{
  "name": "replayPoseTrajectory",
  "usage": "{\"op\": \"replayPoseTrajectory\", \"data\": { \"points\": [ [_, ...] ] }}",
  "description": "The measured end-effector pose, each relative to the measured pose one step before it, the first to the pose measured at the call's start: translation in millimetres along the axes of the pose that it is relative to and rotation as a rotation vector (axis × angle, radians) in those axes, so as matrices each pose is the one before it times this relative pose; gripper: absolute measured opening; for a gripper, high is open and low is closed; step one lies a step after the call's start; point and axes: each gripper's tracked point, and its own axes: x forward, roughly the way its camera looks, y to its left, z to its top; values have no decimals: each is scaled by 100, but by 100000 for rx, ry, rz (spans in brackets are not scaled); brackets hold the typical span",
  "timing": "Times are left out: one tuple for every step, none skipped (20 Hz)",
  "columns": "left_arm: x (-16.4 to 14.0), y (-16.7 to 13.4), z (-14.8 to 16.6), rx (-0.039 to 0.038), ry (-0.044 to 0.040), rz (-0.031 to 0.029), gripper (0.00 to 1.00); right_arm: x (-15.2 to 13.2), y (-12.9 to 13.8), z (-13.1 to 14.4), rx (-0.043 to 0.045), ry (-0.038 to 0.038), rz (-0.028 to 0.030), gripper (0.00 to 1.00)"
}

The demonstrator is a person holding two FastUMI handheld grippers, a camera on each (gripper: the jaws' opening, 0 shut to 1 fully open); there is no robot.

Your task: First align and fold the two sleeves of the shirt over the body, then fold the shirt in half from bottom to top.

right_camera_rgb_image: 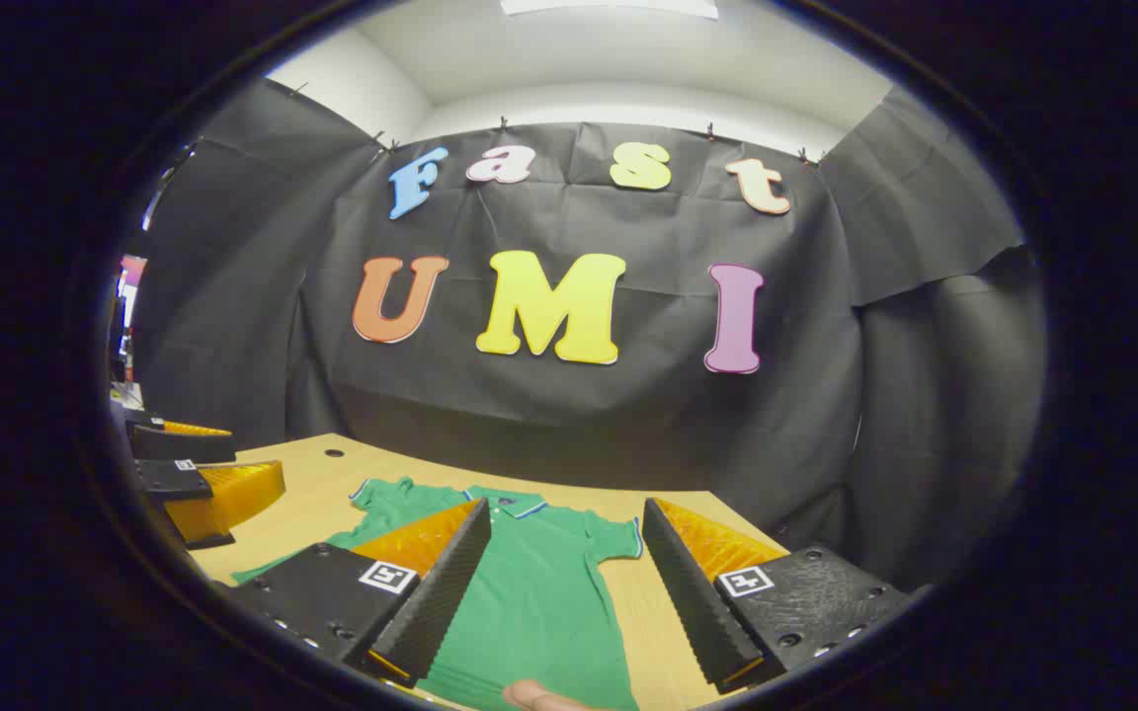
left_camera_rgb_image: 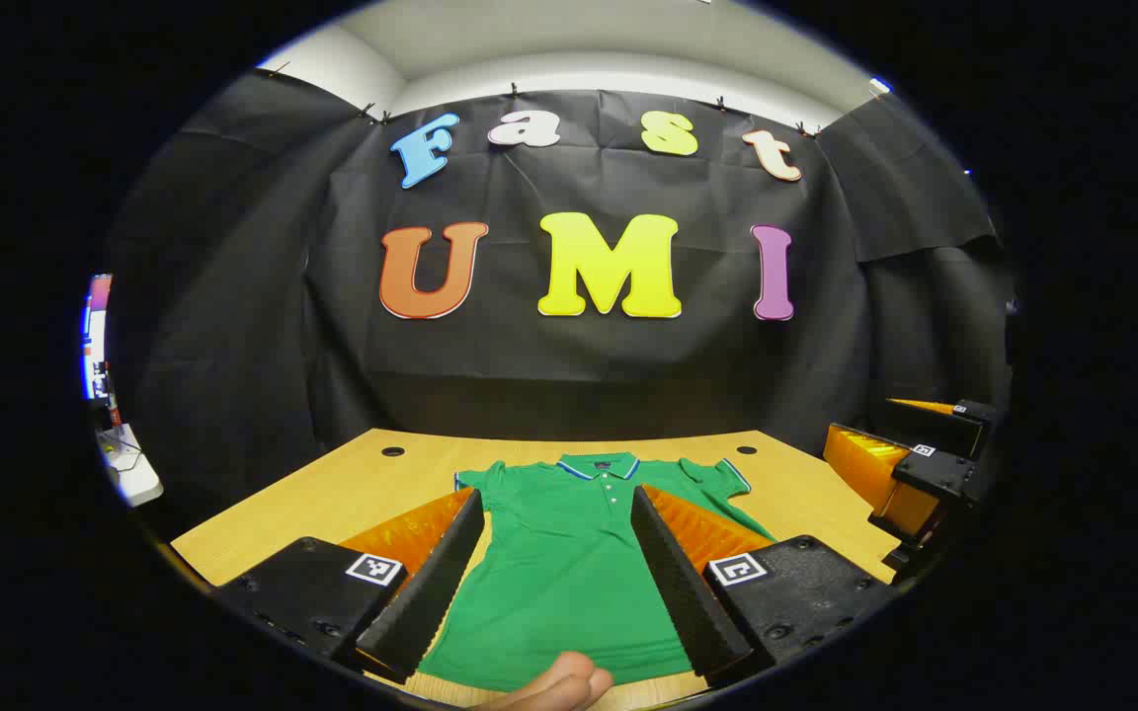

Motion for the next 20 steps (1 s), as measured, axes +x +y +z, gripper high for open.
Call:
{"op": "replayPoseTrajectory", "data": {
  "points": [
    [98,-370,-243,-660,786,-1007,97,-88,-134,6,-130,373,-465,97],
    [82,-88,-299,-508,1063,-114,97,7,99,-69,-331,136,-18,95],
    [16,234,-133,-345,637,686,97,7,-25,28,-290,-66,-325,97],
    [94,137,-11,-107,242,543,97,-35,-126,-119,-149,12,-473,95],
    [4,50,12,-125,65,243,97,-58,86,-75,-138,176,110,95],
    [47,16,-33,-119,157,176,97,64,195,-182,-32,437,277,95],
    [-64,33,10,-23,-57,53,97,67,188,33,319,182,266,97],
    [-22,44,120,10,-135,41,97,-1,-3,59,331,-65,338,95],
    [-13,90,-32,-52,-95,52,97,-5,-15,74,133,-97,-74,95],
    [10,31,12,-214,-55,-83,97,85,-29,23,-313,-172,-70,95],
    [-19,-38,-18,-255,258,-378,97,52,62,139,-487,-238,-153,95],
    [-69,-22,39,-337,173,-267,97,-64,173,13,-236,-68,-231,95],
    [-45,70,-71,-190,95,14,97,-48,123,139,457,-126,-4,95],
    [-9,183,51,-40,-89,290,97,95,128,59,920,-70,341,95],
    [-13,153,21,223,-121,553,97,108,59,40,1133,139,-153,95],
    [-11,320,-32,239,132,706,97,228,108,-8,613,189,-200,95],
    [-159,187,127,205,-256,573,97,288,151,-40,193,503,-475,95],
    [-48,126,174,193,-471,532,97,177,40,-174,410,728,-639,95],
    [-37,172,-48,188,-96,584,97,102,257,-150,393,966,733,95],
    [93,45,57,-303,-179,-55,97,258,366,-181,-363,815,1204,97]
  ]
}}
